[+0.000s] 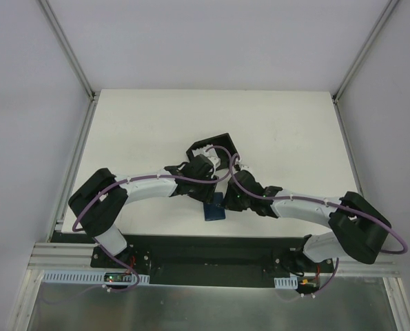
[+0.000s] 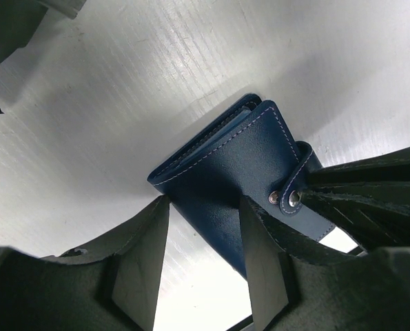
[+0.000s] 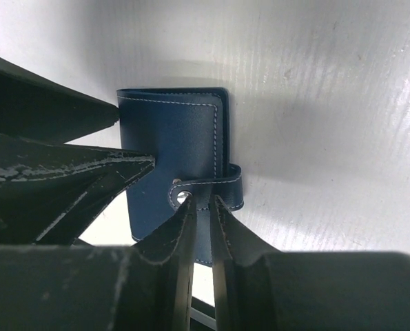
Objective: Put the credit cards into the card holder
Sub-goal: Close the card holder at the center of the board.
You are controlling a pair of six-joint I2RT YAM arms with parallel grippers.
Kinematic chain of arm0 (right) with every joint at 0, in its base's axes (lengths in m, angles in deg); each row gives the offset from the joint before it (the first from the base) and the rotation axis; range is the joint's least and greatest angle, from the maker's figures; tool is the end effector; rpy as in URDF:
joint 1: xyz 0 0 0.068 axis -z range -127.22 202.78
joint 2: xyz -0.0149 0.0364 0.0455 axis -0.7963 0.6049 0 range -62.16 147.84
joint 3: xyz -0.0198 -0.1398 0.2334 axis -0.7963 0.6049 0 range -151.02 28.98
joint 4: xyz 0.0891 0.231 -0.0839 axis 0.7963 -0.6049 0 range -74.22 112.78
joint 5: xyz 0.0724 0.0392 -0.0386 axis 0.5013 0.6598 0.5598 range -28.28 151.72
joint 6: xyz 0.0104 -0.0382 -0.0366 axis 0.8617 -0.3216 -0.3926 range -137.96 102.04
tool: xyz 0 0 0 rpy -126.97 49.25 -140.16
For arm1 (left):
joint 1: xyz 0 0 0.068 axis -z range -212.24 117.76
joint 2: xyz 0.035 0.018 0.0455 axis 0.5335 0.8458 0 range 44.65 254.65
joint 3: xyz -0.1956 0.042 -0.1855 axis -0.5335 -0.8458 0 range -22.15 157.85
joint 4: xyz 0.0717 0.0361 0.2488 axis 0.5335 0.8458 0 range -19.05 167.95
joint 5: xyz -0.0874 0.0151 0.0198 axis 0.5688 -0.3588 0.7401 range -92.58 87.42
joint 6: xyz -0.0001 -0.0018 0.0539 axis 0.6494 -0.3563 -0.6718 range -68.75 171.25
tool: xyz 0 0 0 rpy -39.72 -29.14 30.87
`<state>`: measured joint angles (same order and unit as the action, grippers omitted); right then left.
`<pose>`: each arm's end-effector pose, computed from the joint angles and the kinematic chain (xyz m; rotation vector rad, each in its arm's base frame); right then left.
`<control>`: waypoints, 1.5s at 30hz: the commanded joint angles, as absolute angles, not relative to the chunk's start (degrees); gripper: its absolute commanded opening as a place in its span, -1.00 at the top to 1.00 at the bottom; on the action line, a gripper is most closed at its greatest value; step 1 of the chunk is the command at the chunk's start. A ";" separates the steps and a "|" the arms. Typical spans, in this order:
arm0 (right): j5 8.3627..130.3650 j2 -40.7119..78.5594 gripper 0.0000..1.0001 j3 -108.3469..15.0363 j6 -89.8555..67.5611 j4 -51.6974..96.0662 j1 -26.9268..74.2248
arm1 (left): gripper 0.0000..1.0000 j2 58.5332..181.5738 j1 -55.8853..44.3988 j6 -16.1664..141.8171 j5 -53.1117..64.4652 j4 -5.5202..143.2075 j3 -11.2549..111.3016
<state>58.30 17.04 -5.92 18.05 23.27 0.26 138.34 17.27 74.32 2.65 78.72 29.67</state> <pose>0.1641 0.2103 0.1688 -0.3195 2.4199 0.6743 0.2121 -0.2534 0.1747 0.6247 2.4726 -0.6485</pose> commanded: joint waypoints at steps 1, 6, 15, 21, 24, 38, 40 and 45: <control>59.35 18.96 0.69 -8.72 18.60 24.19 -0.66 | 0.12 139.75 17.77 73.92 2.69 80.62 27.95; 59.17 19.67 0.69 -9.60 18.69 24.19 -1.01 | 0.13 139.75 17.85 74.10 3.04 80.62 28.04; 59.17 20.28 0.69 -9.43 18.25 23.04 -1.10 | 0.13 139.75 17.85 74.62 2.69 80.53 27.95; 59.09 22.48 0.69 -12.23 17.02 19.54 -1.19 | 0.13 139.57 17.85 74.71 2.51 80.53 28.04; 58.21 23.45 0.69 -13.21 16.84 16.46 -1.19 | 0.13 139.57 17.94 75.15 2.43 80.44 27.78; 57.95 28.11 0.76 -14.53 16.40 10.83 -2.07 | 0.13 138.87 17.94 78.75 2.34 77.81 25.84; 57.16 28.37 0.76 -14.96 16.23 9.43 -2.24 | 0.13 138.87 17.94 79.28 2.69 77.28 25.40; 55.49 30.39 0.78 -16.19 15.61 5.13 -2.59 | 0.13 139.22 17.86 79.81 3.13 76.49 25.14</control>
